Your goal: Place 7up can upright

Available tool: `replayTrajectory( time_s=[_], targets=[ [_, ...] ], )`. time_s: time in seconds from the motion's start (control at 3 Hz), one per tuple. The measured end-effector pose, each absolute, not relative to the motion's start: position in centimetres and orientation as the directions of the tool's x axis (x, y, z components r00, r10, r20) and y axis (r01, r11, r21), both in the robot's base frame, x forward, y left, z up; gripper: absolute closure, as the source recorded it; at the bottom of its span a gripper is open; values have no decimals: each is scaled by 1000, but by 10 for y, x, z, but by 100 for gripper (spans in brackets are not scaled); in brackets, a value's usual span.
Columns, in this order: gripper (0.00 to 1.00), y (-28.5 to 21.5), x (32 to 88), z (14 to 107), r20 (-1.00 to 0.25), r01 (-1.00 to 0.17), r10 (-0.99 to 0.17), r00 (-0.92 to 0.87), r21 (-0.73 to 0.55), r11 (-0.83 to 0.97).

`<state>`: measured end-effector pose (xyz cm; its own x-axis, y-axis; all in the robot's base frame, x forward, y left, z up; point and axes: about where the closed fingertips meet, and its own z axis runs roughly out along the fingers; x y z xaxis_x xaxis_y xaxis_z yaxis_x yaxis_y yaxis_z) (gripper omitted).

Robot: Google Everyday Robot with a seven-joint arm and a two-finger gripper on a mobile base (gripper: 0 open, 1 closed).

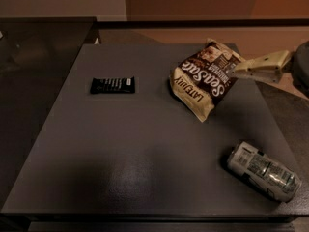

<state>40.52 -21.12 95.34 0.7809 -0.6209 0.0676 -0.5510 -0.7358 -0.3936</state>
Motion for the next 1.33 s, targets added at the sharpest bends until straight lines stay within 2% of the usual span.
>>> replayTrajectory(
  time_s=[0.33, 0.67, 1.0, 1.33],
  targets=[
    [0, -211, 403, 951, 101, -512, -582, 807, -371, -775],
    [0, -213, 398, 946, 153, -419, -481, 863, -314, -852],
    [0, -214, 389, 941, 180, -283, -331, 926, -247, -927],
    [0, -215, 373, 932, 195, -104, -133, 972, -150, -983]
  ],
)
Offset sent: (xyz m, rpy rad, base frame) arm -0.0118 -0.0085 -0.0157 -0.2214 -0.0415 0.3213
